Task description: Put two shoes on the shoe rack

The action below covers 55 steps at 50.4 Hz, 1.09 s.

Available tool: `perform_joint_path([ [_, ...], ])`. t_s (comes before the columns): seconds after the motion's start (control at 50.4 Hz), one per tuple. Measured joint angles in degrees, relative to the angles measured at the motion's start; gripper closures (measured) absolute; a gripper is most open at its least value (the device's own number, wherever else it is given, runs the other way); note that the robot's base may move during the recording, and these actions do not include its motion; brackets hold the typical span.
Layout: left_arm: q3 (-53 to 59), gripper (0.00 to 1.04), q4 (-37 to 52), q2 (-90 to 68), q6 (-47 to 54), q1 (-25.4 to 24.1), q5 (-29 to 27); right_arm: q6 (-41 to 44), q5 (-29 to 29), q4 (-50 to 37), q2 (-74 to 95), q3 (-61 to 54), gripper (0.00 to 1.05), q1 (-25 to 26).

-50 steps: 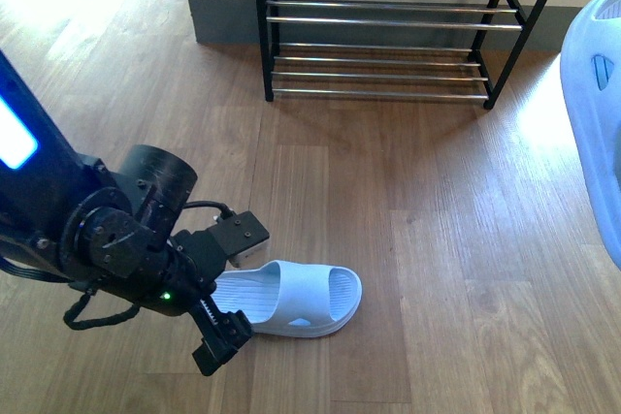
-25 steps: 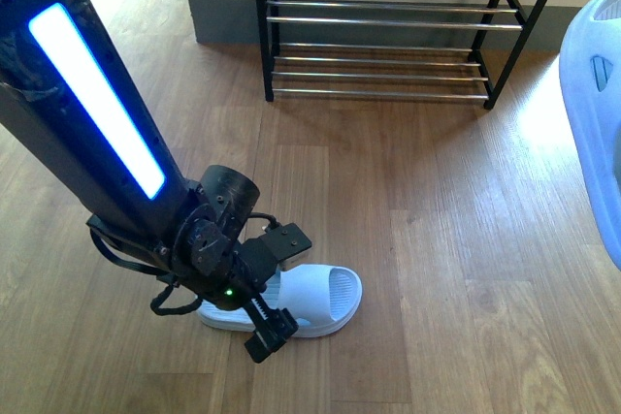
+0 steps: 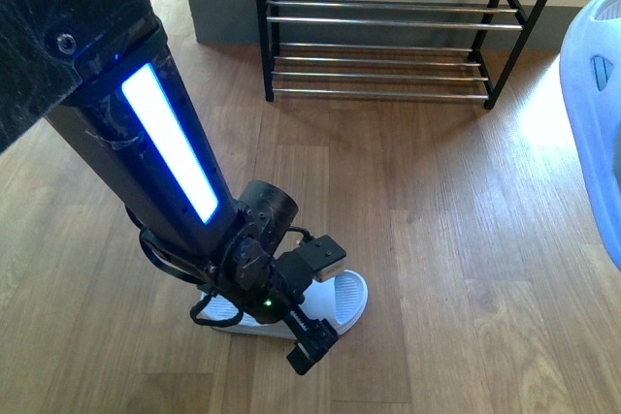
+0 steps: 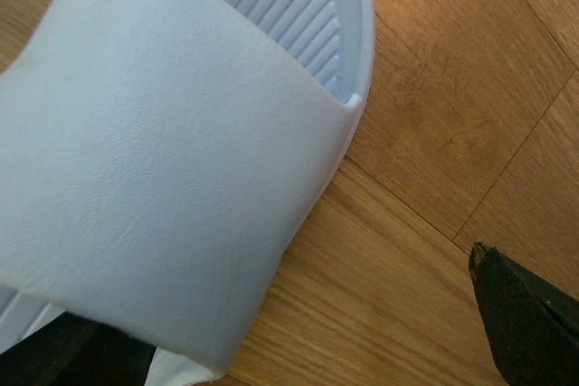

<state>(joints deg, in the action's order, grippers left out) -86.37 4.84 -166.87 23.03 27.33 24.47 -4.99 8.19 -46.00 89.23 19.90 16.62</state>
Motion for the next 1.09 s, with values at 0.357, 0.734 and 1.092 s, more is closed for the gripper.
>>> perform_joint_path([
  [0.357,-2.0,0.43,0.2,-3.0,-0.8,0.8,-1.7,0.0,0.0,0.0,0.0,0.0,1.03,0.0],
  [0.734,-1.5,0.91,5.6,-3.9,-4.4,0.5,-3.8,0.0,0.0,0.0,0.0,0.0,1.03,0.0],
  [1.092,7.2,1.03,22.1,1.2,-16.5,-1.2,-13.2,0.0,0.0,0.0,0.0,0.0,1.03,0.0],
])
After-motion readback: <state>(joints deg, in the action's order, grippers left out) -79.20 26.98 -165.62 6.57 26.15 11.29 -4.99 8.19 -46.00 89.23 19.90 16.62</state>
